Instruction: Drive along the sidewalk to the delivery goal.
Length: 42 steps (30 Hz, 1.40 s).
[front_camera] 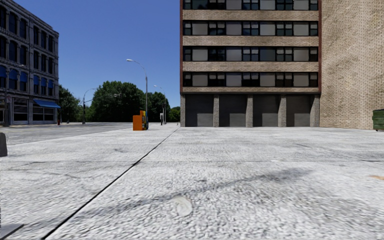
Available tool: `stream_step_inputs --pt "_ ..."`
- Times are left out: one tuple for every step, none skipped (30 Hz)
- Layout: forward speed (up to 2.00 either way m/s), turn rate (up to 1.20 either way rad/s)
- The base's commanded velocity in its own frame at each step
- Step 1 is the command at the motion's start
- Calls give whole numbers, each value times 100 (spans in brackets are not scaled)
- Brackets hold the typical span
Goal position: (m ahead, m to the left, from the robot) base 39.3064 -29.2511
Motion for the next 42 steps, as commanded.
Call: stream_step_inputs --pt "159 0" --pt "143 0" --pt "136 0" --pt "134 0" --pt "134 0" --pt "134 0" --pt "134 0" --pt "134 0" --pt "134 0" --pt "134 0" --pt "134 0" --pt "134 0" --pt "134 0" --pt "134 0" --pt "134 0" --pt "134 0" --pt "138 0" --pt "141 0" --pt "144 0" --pt "144 0" --pt "147 0" --pt "148 0" --pt "148 0" --pt "148 0" --pt "148 0" --pt "148 0" --pt "149 0" --pt "149 0" --pt "149 0" --pt "149 0" --pt "149 0" --pt "149 0" --pt "149 0" --pt "149 0" --pt "149 0" --pt "149 0" --pt "149 0" --pt "149 0" --pt "149 0" --pt "149 0" --pt "150 0" --pt "154 0"
